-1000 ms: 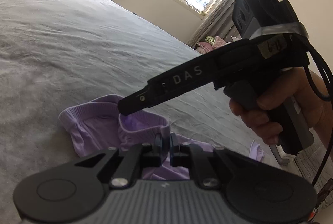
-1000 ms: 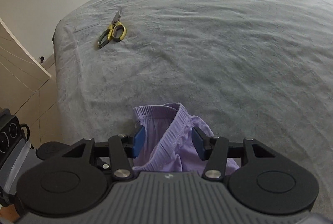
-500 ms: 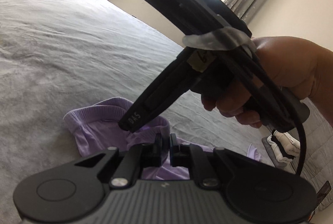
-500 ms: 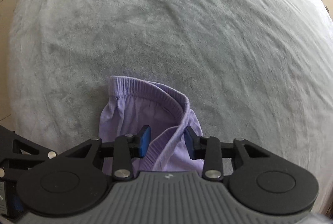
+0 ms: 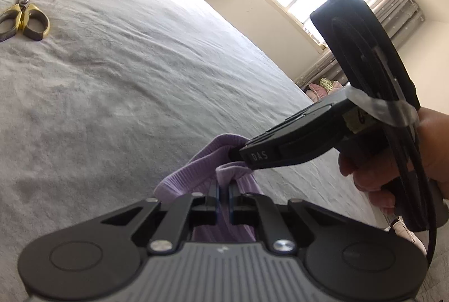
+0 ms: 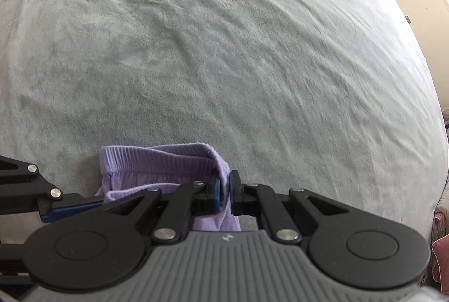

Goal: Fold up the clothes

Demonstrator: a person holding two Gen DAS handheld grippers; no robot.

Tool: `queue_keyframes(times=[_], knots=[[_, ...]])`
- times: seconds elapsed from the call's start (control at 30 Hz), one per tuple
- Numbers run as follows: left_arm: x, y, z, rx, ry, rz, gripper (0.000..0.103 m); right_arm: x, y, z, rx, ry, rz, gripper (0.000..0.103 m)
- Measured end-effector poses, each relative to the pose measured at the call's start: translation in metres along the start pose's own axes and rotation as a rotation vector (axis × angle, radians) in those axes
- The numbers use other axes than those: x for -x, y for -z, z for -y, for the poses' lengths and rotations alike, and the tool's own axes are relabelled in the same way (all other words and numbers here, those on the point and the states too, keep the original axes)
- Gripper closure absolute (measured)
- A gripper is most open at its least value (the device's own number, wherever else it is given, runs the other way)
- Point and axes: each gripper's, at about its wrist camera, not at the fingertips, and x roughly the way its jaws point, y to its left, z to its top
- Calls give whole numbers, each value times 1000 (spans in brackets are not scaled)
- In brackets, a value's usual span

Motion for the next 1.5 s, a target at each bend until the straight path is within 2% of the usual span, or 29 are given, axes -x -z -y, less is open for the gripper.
queue_keyframes(times=[0.1,0.2,0.37,0.4,0.47,0.5,0.63,0.73,0.8,0.83,0.87,0.9,1.0,1.1,1.23,1.5], knots=[[-6,1,-7,14,-78,-8,97,-16,-4,-3,-36,-5,1,98],[-12,4,-11,25,-113,-24,97,-29,-3,-5,-80,-8,14,96],[-12,8,-4,-32,-155,-15,93,-28,7,13,-169,-46,58,81],[-12,9,-3,-44,-165,-14,93,-25,11,19,-191,-53,71,77],[-12,10,1,-69,-186,-12,93,-18,14,30,-230,-52,116,49],[-13,11,3,-78,-195,-10,93,-13,15,36,-255,-56,139,46],[-12,14,8,-78,-228,-1,93,9,19,47,-365,-99,205,46],[-10,15,14,-82,-296,27,92,18,22,46,-419,-118,245,46],[-8,16,22,-95,-348,53,89,26,40,55,-467,-141,264,46],[-7,17,25,-102,-374,66,84,29,49,59,-492,-152,272,45],[-8,18,31,-124,-439,86,69,30,61,65,-517,-158,278,45],[-8,19,37,-151,-499,108,64,31,73,70,-540,-158,284,45],[-5,20,45,-177,-546,135,62,34,109,83,-603,-157,299,45],[1,21,51,-153,-496,148,60,36,145,96,-658,-148,308,44],[3,27,68,-185,-417,160,56,31,192,114,-746,-121,299,43],[-14,46,108,-247,-237,74,49,16,270,145,-883,-75,238,43]])
